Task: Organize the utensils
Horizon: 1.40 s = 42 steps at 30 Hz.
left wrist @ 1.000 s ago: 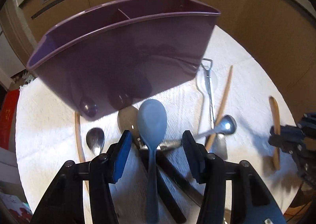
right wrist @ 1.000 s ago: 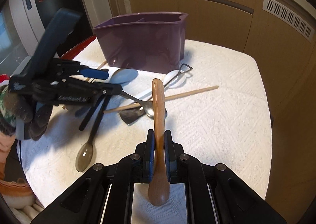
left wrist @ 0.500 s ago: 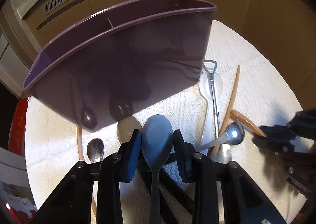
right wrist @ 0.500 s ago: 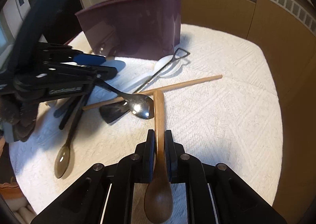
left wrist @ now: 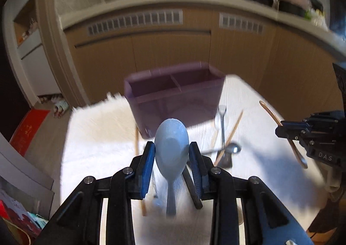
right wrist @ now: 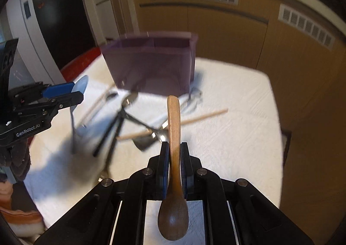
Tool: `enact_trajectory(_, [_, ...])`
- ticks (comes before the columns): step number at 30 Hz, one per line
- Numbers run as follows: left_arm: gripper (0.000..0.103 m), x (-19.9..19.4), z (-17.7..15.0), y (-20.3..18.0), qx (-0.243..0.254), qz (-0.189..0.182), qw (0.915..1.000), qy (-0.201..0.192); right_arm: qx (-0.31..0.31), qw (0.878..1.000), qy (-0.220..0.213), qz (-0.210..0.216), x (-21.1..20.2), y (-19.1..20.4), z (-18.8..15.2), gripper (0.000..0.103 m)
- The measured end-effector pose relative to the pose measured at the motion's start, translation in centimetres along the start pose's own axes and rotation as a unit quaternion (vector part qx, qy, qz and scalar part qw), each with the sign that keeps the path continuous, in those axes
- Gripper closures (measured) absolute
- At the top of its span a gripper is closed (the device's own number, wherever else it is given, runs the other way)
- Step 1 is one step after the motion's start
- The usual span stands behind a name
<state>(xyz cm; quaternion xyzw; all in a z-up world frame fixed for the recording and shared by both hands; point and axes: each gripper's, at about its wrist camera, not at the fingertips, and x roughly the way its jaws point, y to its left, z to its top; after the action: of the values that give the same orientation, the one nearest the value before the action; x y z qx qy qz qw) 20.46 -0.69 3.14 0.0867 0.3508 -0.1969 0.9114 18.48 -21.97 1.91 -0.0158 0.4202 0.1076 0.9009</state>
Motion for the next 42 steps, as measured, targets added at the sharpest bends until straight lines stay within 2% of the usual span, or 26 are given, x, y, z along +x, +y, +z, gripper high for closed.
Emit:
enact_trajectory(2, [0.075, -2.9, 1.7, 0.5, -0.003, 0.012, 0.9991, -0.041, -0.007, 0.999, -0.035, 0.0, -2.9, 0.9, 1.7, 0.093])
enact_trajectory(3, [0.081, -4.2, 2.6, 0.5, -0.004, 0.021, 0.9979, -0.061, -0.008, 0.999, -0.052, 0.001, -4.1, 1.2, 2.6, 0.093])
enact_trajectory(4, [0.1, -5.4, 3.4, 0.6, -0.005, 0.027, 0.9965, -0.079, -0.01, 0.998, -0.069, 0.001, -5.4, 1.7, 3.6, 0.093])
enact_trajectory(6, [0.102, -7.2, 4.9, 0.9, -0.015, 0.033, 0.9942, -0.102, -0.013, 0.995, -0.103, 0.003, -7.5, 2.7, 5.5, 0.093])
enact_trajectory(10, [0.102, -8.5, 6.8, 1.5, -0.022, 0.038, 0.9911, -0.126, -0.029, 0.984, -0.174, 0.01, -10.5, 4.6, 8.7, 0.093])
enact_trajectory(12, [0.102, -9.1, 6.9, 2.4, -0.026, 0.034, 0.991, -0.127, -0.033, 0.984, -0.175, 0.014, -10.5, 5.2, 9.8, 0.093])
enact_trajectory(14, [0.091, -8.1, 6.9, 3.2, -0.021, 0.02, 0.994, -0.106, -0.034, 0.985, -0.165, 0.019, -9.9, 5.4, 9.9, 0.093])
enact_trajectory(15, [0.059, -7.3, 6.6, 3.6, -0.02, 0.016, 0.9959, -0.087, -0.037, 0.987, -0.158, 0.019, -9.6, 5.5, 9.7, 0.093])
enact_trajectory(16, [0.022, -6.2, 6.3, 4.1, -0.024, 0.008, 0.9975, -0.066, -0.037, 0.988, -0.15, 0.021, -9.2, 5.4, 9.4, 0.093])
enact_trajectory(17, [0.011, -5.1, 5.9, 4.5, -0.027, -0.002, 0.9984, -0.05, -0.036, 0.99, -0.137, 0.023, -8.6, 5.3, 9.0, 0.093])
enact_trajectory(20, [0.009, -0.9, 4.3, 5.5, -0.047, -0.007, 0.9988, -0.004, -0.026, 0.994, -0.1, 0.025, -6.1, 4.6, 7.9, 0.093])
enact_trajectory(22, [0.009, 1.6, 3.6, 5.6, -0.055, -0.001, 0.9985, -0.007, -0.023, 0.996, -0.086, 0.025, -4.5, 4.0, 7.1, 0.093])
enact_trajectory(25, [0.009, 4.5, 2.5, 5.8, -0.064, 0.029, 0.9971, -0.03, -0.012, 0.997, -0.074, 0.028, -2.5, 2.8, 5.9, 0.093])
enact_trajectory(29, [0.01, 8.0, 0.6, 7.3, -0.094, 0.018, 0.9954, 0.006, -0.021, 0.998, -0.062, 0.019, -0.8, 1.8, 4.0, 0.093])
enact_trajectory(33, [0.013, 9.7, -0.7, 8.9, -0.115, 0.021, 0.9929, 0.019, -0.028, 0.999, -0.035, 0.026, 1.4, 1.3, 2.7, 0.093])
enact_trajectory(35, [0.015, 10.0, -1.3, 10.2, -0.137, 0.022, 0.9897, 0.037, -0.029, 0.999, -0.022, 0.028, 2.4, 1.3, 2.3, 0.093])
enact_trajectory(37, [0.016, 9.9, -2.1, 11.9, -0.177, 0.022, 0.9818, 0.065, -0.03, 0.999, -0.012, 0.028, 3.1, 1.3, 1.8, 0.093])
enact_trajectory(39, [0.016, 10.1, -2.7, 14.2, -0.233, 0.007, 0.968, 0.093, -0.034, 0.999, -0.005, 0.029, 3.6, 1.2, 1.4, 0.093])
enact_trajectory(42, [0.016, 11.9, -3.2, 17.1, -0.311, -0.005, 0.939, 0.147, -0.042, 0.999, -0.006, 0.025, 4.4, 1.3, 1.3, 0.093])
